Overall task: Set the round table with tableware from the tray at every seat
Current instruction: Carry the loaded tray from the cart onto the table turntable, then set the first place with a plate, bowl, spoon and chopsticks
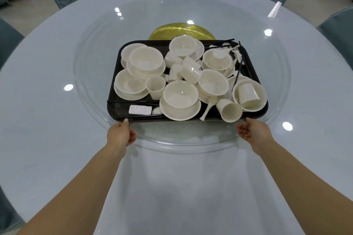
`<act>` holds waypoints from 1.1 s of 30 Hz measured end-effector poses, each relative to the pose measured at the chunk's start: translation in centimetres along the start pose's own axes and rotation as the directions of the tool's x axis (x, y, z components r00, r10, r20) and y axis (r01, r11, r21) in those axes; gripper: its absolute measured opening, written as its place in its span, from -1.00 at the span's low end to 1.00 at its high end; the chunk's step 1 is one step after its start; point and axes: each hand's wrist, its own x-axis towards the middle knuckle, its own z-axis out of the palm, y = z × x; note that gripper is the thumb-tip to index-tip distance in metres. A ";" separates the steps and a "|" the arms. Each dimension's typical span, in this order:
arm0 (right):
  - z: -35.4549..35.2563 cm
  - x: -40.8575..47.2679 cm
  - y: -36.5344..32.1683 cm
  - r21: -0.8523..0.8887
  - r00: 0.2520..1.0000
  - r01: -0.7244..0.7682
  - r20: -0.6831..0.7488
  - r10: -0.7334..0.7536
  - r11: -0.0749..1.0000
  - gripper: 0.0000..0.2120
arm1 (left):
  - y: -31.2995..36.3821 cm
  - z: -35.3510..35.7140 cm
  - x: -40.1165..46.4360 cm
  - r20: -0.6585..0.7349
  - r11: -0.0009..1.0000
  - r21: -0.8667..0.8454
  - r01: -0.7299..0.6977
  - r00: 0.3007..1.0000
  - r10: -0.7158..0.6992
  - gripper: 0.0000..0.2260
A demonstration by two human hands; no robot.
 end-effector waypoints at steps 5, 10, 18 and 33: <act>-0.3 -1.0 1.0 -0.001 0.999 0.018 0.028 -0.018 1.000 -0.83 | -0.4 0.3 -1.5 0.031 0.999 0.039 0.030 0.999 -0.032 -0.76; -1.1 -3.5 2.2 -0.073 0.996 -0.047 0.075 0.053 0.996 -0.85 | -1.3 1.9 -6.0 0.158 0.995 0.066 0.073 0.984 -0.083 -0.76; -4.4 -9.7 4.3 -0.133 0.984 -0.050 0.161 0.072 0.990 -0.89 | -4.2 2.5 -14.2 0.247 0.993 0.107 0.044 0.967 -0.069 -0.69; -10.3 -19.0 6.4 -0.043 0.981 -0.015 0.194 0.024 0.999 -0.87 | -7.6 1.6 -23.8 0.342 0.988 0.155 -0.013 0.939 -0.041 -0.67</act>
